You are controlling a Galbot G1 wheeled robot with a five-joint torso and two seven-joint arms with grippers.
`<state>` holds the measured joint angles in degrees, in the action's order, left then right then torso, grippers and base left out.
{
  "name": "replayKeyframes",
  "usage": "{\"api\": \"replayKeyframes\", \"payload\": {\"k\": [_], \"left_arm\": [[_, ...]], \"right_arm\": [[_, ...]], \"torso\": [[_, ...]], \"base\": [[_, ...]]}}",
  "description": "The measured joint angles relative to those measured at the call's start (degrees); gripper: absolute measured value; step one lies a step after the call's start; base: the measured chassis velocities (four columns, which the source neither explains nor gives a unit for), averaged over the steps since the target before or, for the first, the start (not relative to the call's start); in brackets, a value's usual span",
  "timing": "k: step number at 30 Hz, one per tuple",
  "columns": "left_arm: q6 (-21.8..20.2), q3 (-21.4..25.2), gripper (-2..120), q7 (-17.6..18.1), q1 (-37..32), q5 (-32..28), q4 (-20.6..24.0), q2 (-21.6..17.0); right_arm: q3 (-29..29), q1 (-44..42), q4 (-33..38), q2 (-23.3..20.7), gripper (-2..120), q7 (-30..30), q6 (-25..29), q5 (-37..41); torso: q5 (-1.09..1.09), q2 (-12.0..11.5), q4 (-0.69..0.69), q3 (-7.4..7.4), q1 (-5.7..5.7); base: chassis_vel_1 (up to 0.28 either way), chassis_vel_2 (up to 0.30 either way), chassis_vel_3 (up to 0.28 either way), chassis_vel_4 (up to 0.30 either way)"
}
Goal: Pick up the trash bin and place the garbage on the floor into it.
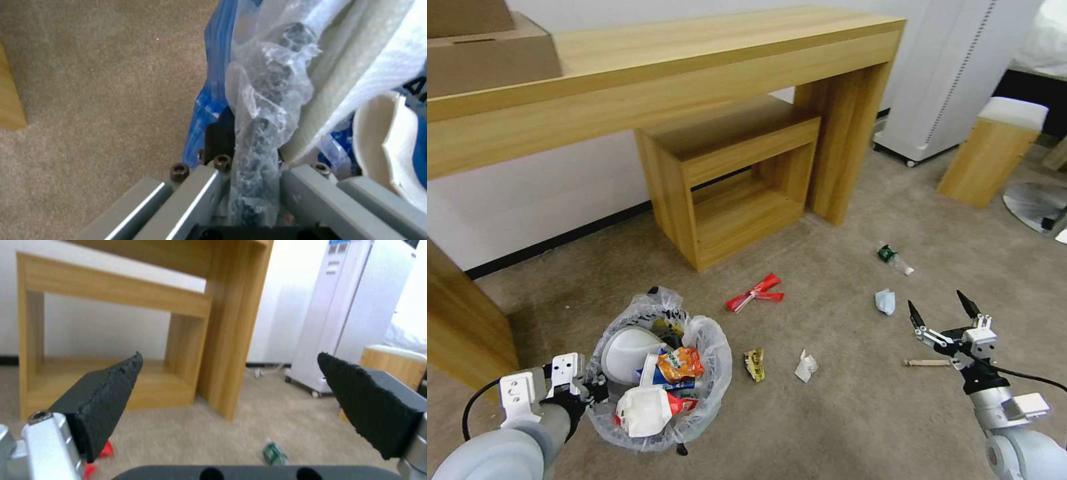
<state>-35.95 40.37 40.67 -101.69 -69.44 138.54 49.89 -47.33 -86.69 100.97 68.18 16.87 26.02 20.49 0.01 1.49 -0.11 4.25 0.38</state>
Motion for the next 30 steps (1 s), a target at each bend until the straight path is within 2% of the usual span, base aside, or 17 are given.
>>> {"api": "replayKeyframes", "payload": {"k": [12, 19, 30], "left_arm": [[0.12, 0.35, 0, 1.2, -0.62, -0.07, 0.67, 0.81], [0.96, 0.66, 0, 3.76, -1.69, 1.02, 0.74, 2.08], [1.19, 2.49, 0, 3.54, -3.49, 1.05, 1.42, 2.39]], "right_arm": [[1.79, -0.07, -0.49, 1.24, 100, -0.48, 3.16, -3.94], [2.65, -0.3, 0.13, 0.99, 100, 0.08, 3.52, -4.71], [4.74, 0.53, -0.22, 0.87, 100, 0.76, 3.74, -5.1]], "torso": [[-0.01, 0.0, -0.01, 0.0, 0.0], [-0.01, 0.0, -0.01, 0.0, 0.0], [-0.01, 0.0, -0.01, 0.0, 0.0]], "base": [[0.0, 0.0, 0.0, 0.0], [0.0, 0.0, 0.0, 0.0], [0.0, 0.0, 0.0, 0.0]]}}
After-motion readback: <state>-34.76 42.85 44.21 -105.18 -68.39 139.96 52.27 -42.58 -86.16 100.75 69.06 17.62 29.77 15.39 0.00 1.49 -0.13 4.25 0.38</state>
